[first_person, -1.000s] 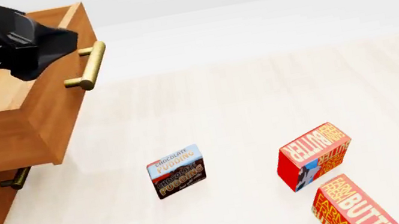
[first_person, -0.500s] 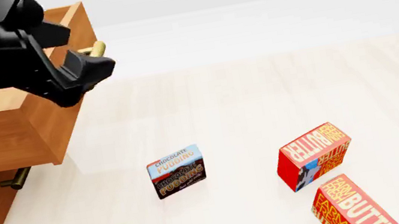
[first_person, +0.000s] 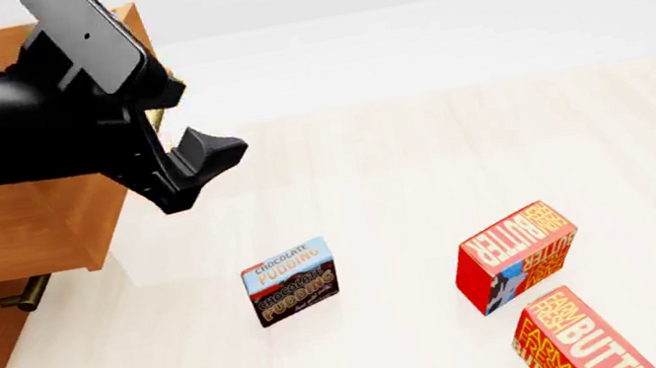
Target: Put the chocolate pudding in the top drawer of the cabinet and close it.
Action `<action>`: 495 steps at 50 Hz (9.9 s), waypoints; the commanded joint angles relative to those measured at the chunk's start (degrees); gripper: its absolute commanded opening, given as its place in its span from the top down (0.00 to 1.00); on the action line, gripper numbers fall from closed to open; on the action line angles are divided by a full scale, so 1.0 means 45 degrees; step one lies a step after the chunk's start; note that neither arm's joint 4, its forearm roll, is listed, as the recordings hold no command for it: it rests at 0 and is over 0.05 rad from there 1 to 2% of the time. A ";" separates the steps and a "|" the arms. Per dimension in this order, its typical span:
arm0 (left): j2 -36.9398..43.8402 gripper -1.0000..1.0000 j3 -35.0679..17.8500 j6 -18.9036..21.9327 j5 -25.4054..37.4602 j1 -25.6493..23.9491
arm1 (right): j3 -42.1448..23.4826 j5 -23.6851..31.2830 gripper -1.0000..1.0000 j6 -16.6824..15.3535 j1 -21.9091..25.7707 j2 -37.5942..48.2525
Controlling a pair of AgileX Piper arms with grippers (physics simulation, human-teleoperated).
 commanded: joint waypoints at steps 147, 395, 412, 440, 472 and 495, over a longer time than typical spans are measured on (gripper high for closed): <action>0.6960 0.00 0.2920 -0.0852 -0.5723 -0.0428 | -0.0002 0.0028 0.00 0.0047 -0.0007 -0.0008; -0.1962 1.00 -0.1209 0.0115 -0.0243 -0.0221 | -0.0011 0.0038 0.00 0.0036 -0.0012 -0.0015; -0.2425 1.00 -0.1701 0.0137 0.0072 0.0695 | -0.0011 0.0040 0.00 0.0041 -0.0016 -0.0014; -0.2559 1.00 -0.3011 -0.0695 0.1152 0.2468 | -0.0010 0.0038 0.00 0.0042 -0.0014 -0.0015; -0.2292 1.00 -0.2480 -0.0652 0.0626 0.5342 | -0.0011 0.0039 0.00 0.0042 -0.0015 -0.0014; -0.1137 1.00 -0.1158 -0.0001 -0.1024 0.7461 | -0.0010 0.0041 0.00 0.0046 -0.0015 -0.0014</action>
